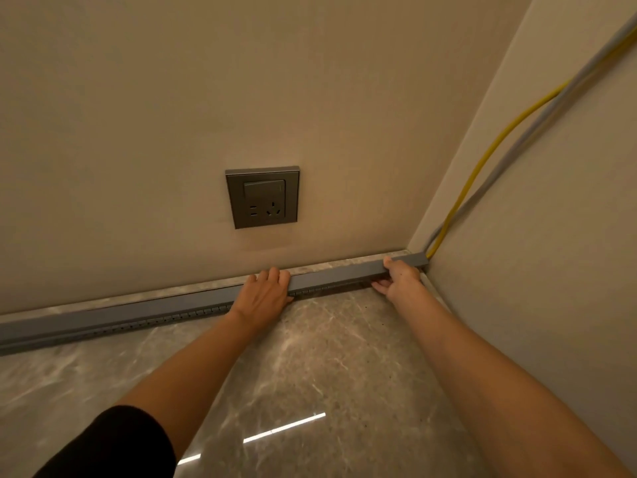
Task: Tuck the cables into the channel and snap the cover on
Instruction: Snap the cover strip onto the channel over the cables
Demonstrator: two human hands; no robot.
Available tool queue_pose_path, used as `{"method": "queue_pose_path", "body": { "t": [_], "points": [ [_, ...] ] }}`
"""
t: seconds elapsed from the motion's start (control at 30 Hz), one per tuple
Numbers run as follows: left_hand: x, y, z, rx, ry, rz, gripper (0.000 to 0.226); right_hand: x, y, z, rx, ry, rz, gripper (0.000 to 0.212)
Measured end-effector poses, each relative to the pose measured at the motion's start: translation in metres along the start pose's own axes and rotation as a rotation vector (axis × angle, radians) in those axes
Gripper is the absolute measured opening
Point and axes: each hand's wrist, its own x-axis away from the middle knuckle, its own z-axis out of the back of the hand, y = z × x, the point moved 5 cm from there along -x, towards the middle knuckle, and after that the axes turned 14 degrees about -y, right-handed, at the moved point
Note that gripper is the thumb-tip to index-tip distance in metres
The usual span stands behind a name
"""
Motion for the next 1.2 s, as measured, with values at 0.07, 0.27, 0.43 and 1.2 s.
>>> {"method": "queue_pose_path", "body": {
  "t": [0.07,0.27,0.43,1.2],
  "points": [
    [0.002,0.000,0.003,0.007,0.036,0.000,0.042,0.005,0.002,-0.001,0.019,-0.012,-0.002,0.051],
    [0.022,-0.005,0.020,0.011,0.148,0.087,0.039,0.023,0.003,-0.006,0.088,-0.048,0.012,0.047],
    [0.024,-0.005,0.004,0.048,0.028,0.063,0.048,0.034,0.011,-0.014,0.139,-0.076,0.000,0.044],
    [0.024,0.001,0.003,-0.011,0.099,0.006,0.042,0.025,0.023,-0.018,-0.076,-0.091,0.047,0.049]
  ]
}}
